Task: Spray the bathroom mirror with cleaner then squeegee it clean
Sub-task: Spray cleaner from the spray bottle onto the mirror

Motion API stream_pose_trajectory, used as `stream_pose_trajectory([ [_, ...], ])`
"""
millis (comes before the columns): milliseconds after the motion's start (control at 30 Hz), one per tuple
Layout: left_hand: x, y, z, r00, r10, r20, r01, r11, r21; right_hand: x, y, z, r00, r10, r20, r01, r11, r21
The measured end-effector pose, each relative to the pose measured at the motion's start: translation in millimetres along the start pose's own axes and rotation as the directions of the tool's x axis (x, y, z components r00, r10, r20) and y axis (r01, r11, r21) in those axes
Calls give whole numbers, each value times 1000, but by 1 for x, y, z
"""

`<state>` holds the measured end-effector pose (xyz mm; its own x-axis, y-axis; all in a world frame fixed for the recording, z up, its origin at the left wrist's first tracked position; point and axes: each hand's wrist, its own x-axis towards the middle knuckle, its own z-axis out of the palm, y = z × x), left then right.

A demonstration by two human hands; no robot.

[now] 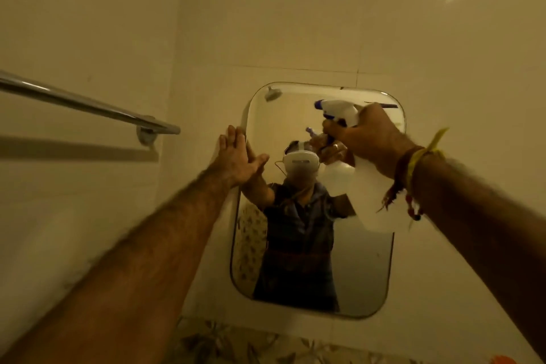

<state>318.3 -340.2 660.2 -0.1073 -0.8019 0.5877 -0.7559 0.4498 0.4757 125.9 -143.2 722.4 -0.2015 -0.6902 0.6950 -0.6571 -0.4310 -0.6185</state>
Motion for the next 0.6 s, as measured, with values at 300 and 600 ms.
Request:
stream_pose_trajectory([
  [300,-6,5,-12,998,-12,66,10,1000,24,-30,26,-1,1000,4,-8,-5,999,-54],
  [600,-54,-16,33,990,-62,127,63,998,-6,-108,88,79,973,103,206,-39,956,-291],
])
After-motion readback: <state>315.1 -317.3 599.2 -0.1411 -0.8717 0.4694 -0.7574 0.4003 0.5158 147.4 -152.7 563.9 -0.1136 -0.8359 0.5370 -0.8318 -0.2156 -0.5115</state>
